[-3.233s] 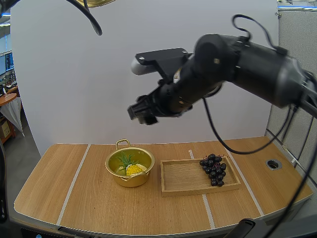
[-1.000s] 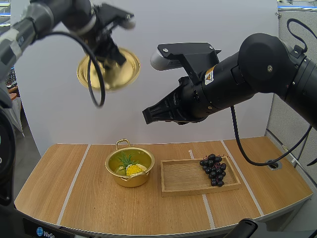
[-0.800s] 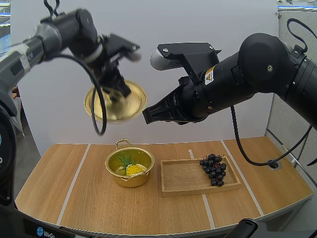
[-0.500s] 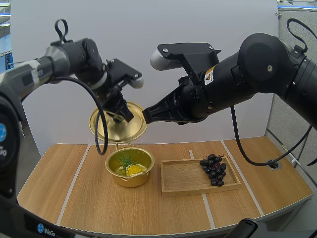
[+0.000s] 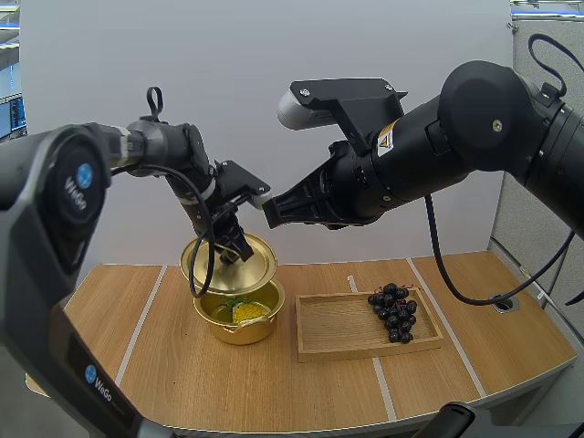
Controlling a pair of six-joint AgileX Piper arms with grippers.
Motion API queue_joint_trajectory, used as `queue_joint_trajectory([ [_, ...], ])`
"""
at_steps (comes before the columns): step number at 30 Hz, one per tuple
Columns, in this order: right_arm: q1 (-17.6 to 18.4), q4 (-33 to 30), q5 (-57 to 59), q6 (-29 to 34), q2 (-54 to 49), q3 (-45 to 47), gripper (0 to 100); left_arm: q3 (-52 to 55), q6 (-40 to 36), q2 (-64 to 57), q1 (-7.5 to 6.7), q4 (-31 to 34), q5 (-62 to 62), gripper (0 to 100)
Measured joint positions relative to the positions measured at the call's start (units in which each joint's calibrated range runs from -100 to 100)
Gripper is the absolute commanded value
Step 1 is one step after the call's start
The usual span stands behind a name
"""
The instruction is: Open the pot, put the pineapple inside, and close it
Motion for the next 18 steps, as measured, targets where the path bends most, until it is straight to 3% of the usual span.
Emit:
queue_joint_trajectory([
  [6, 0.0, 0.0, 0.0, 0.0, 0.0, 0.0, 0, 1.5, 3.3, 2.2, 0.00, -5.1, -1.7, 0],
  [18, 0.0, 0.0, 0.0, 0.0, 0.0, 0.0, 0, 5.3, 5.6, 2.3, 0.00, -5.3, -5.4, 0],
])
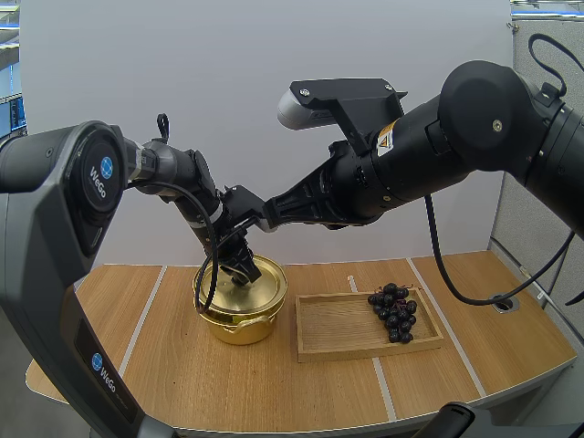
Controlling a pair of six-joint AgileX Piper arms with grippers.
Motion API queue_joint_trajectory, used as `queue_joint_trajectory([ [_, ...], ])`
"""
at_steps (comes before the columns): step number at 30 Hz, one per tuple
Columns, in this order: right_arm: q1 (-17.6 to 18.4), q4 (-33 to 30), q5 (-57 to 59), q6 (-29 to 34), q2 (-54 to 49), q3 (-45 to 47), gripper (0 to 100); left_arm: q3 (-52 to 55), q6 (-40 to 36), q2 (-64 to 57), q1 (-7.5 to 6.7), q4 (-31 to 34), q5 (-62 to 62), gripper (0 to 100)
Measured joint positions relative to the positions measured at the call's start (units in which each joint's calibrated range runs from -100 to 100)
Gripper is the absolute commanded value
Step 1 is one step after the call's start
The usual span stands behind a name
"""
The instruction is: Open the pot, put the pineapple inside, and close it
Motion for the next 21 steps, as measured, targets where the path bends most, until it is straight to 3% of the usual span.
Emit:
queue_joint_trajectory([
  [21, 0.0, 0.0, 0.0, 0.0, 0.0, 0.0, 0, 0.3, 0.3, 3.0, 0.00, -0.9, -1.9, 1],
])
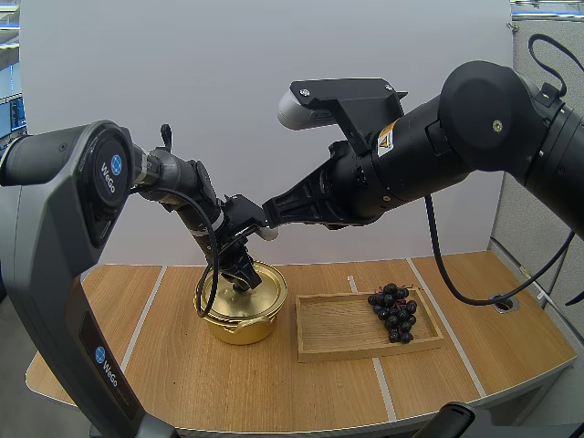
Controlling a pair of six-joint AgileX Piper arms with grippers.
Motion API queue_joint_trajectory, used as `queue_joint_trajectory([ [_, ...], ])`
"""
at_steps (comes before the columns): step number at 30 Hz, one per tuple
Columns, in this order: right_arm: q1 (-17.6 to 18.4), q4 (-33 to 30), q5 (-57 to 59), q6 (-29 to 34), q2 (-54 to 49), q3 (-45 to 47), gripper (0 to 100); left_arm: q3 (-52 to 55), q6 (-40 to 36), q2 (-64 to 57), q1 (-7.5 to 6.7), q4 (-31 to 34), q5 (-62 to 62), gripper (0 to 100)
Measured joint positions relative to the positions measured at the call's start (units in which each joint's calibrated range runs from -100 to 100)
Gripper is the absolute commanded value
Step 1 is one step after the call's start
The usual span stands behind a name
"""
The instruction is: Open the pot, put the pineapple inside, and close it
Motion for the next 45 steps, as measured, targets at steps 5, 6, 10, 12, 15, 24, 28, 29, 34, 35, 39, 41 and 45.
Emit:
queue_joint_trajectory([
  [5, 0.0, 0.0, 0.0, 0.0, 0.0, 0.0, 0, 0.0, -0.1, 0.0, 0.00, -0.1, 1.0, 35],
  [6, 0.0, 0.0, 0.0, 0.0, 0.0, 0.0, 0, 0.0, -0.1, 0.0, 0.00, -0.1, 1.4, 46],
  [10, 0.0, 0.0, 0.0, 0.0, 0.0, 0.0, 0, 0.0, -0.1, 0.4, 0.00, 0.0, 4.1, 85],
  [12, 0.0, 0.0, 0.0, 0.0, 0.0, 0.0, 0, 0.0, -0.1, 0.5, 0.00, 0.0, 5.8, 100],
  [15, 0.0, 0.0, 0.0, 0.0, 0.0, 0.0, 0, 0.0, -0.5, 0.5, 0.00, 0.0, 7.0, 100],
  [24, 0.0, 0.0, 0.0, 0.0, 0.0, 0.0, 0, -3.9, -2.5, -4.4, 0.00, 2.6, 14.6, 100],
  [28, 0.0, 0.0, 0.0, 0.0, 0.0, 0.0, 0, -10.4, -3.9, -11.4, 0.00, 5.2, 21.0, 100],
  [29, 0.0, 0.0, 0.0, 0.0, 0.0, 0.0, 0, -12.5, -4.2, -13.4, 0.00, 5.5, 22.7, 100],
  [34, 0.0, 0.0, 0.0, 0.0, 0.0, 0.0, 0, -23.4, -5.3, -23.9, 0.00, 6.3, 28.0, 100],
  [35, 0.0, 0.0, 0.0, 0.0, 0.0, 0.0, 0, -25.4, -5.8, -26.4, 0.00, 6.3, 28.5, 100],
  [39, 0.0, 0.0, 0.0, 0.0, 0.0, 0.0, 0, -32.1, -7.4, -35.3, 0.00, 6.5, 29.4, 100],
  [41, 0.0, 0.0, 0.0, 0.0, 0.0, 0.0, 0, -35.0, -8.3, -40.0, 0.00, 6.6, 29.6, 100],
  [45, 0.0, 0.0, 0.0, 0.0, 0.0, 0.0, 0, -38.0, -10.0, -48.8, 0.00, 6.6, 29.8, 100],
])
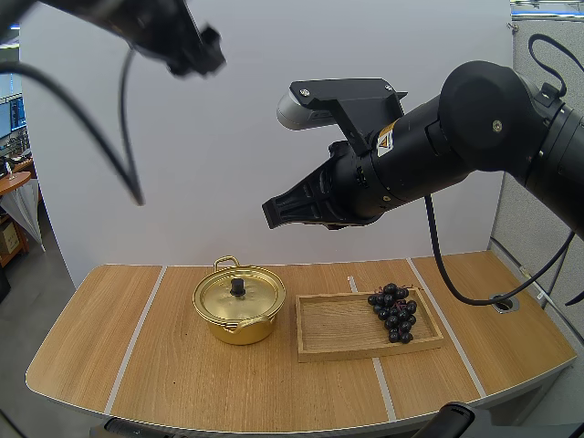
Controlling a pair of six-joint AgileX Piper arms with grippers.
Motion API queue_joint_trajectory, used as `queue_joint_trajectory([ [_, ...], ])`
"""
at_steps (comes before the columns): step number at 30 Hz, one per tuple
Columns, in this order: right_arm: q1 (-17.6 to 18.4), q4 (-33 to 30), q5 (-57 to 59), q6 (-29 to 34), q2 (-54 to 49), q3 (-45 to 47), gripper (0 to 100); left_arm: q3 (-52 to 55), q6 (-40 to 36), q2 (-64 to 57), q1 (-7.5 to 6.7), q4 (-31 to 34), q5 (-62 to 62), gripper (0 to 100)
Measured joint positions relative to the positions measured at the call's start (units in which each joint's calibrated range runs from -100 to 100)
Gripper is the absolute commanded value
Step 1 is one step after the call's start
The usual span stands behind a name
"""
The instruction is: Open the pot, put the pineapple inside, and close it
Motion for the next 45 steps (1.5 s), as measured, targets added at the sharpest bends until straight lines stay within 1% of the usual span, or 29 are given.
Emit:
queue_joint_trajectory([
  [4, 0.0, 0.1, 0.0, 0.0, 0.0, 0.0, 0, -0.1, -2.7, -8.1, 0.00, 0.0, 0.4, 100],
  [8, -0.6, 0.7, 0.0, 0.0, -0.6, 0.0, 0, -0.3, -4.9, -13.6, 0.00, 0.0, 0.6, 100],
  [9, -0.9, 0.7, 0.0, 0.0, -0.9, 0.0, 0, -0.3, -5.6, -14.9, 0.00, 0.0, 0.6, 96],
  [10, -1.3, 1.0, 0.0, 0.0, -1.5, 0.0, 0, -0.3, -6.4, -16.2, 0.00, 0.0, 0.6, 81],
  [11, -1.8, 1.2, 0.1, 0.0, -2.2, 0.0, 0, -0.4, -7.4, -17.2, 0.00, 0.2, 0.6, 70],
  [14, -2.9, 1.9, -0.4, 0.0, -5.1, 0.0, 0, -0.4, -10.6, -20.4, 0.00, 1.4, 0.6, 26],
  [15, -3.4, 2.0, -1.2, 0.0, -6.3, 0.0, 0, -0.4, -11.4, -21.3, 0.00, 1.9, 0.6, 14],
  [16, -3.8, 2.1, -1.8, 0.0, -7.6, 0.0, 0, -0.4, -12.0, -22.1, 0.00, 2.2, 0.6, 0],
  [19, -5.3, 2.3, -1.9, 0.0, -10.6, 0.0, 0, -0.4, -13.1, -24.0, 0.00, 2.5, 0.8, 0],
  [22, -7.4, 2.3, -2.3, 0.0, -14.3, 0.0, 0, 0.8, -14.7, -26.2, 0.00, 2.6, 0.8, 0],
  [25, -9.2, 2.3, -3.8, 0.0, -17.7, 0.0, 0, 4.1, -17.1, -29.4, 0.00, 2.6, 0.5, 0],
  [28, -11.1, 1.7, -6.0, 0.0, -21.1, 0.0, 0, 9.8, -20.1, -33.1, 0.00, 2.7, -0.4, 0],
  [31, -12.8, 0.7, -9.3, 0.0, -24.5, 0.0, 0, 17.6, -23.3, -37.4, 0.00, 2.8, -7.6, 0],
  [35, -14.8, 0.0, -15.3, 0.3, -28.4, 0.0, 0, 27.2, -27.7, -43.4, 0.00, 3.0, -22.3, 0],
  [37, -15.8, -0.1, -18.0, 1.0, -29.9, 0.0, 0, 31.6, -29.1, -45.8, 0.00, 3.0, -27.6, 0],
  [41, -17.9, -0.1, -20.4, 3.7, -32.5, 0.0, 0, 39.3, -30.5, -49.5, 0.00, 3.0, -33.2, 0],
  [45, -18.9, -0.1, -21.5, 4.8, -34.0, 0.0, 0, 43.5, -30.8, -51.5, 0.00, 3.0, -34.1, 0],
])
